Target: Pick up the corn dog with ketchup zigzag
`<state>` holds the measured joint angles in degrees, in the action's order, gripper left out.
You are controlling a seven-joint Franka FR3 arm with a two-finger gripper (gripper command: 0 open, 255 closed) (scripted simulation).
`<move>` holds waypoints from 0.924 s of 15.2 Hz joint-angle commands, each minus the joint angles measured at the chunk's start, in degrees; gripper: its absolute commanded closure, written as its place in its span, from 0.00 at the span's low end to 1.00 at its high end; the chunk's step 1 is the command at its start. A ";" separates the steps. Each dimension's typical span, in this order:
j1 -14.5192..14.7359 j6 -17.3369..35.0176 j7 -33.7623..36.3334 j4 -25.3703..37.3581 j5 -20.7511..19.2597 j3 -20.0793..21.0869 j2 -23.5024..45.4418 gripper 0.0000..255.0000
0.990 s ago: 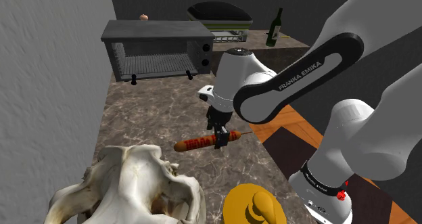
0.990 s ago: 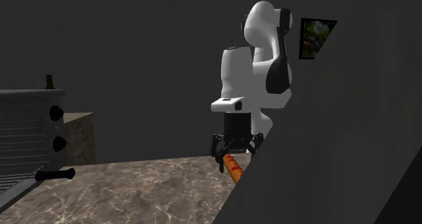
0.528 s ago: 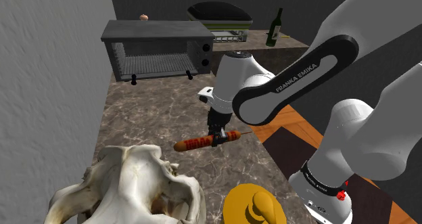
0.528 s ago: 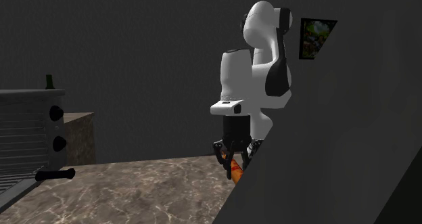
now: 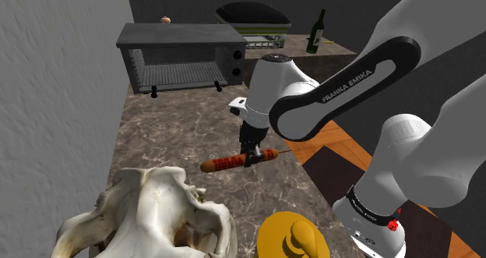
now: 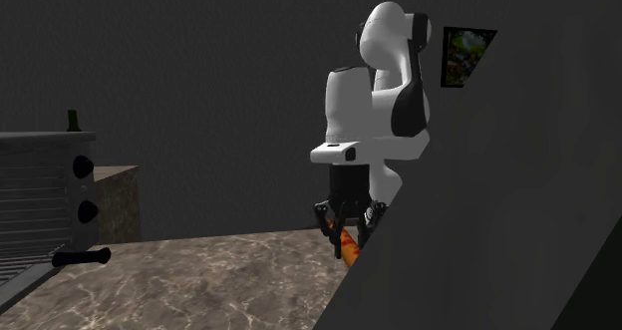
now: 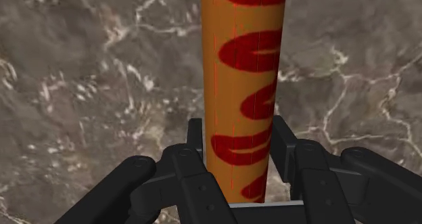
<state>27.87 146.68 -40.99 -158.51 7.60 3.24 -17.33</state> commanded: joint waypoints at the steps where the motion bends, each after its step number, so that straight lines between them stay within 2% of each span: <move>1: -0.11 -1.99 0.19 0.53 -0.22 -0.01 -1.45 1.00; 12: -0.53 -12.83 1.13 4.45 -1.16 -0.10 -8.39 1.00; 14: -0.54 -12.98 1.14 4.51 -1.17 -0.11 -8.47 1.00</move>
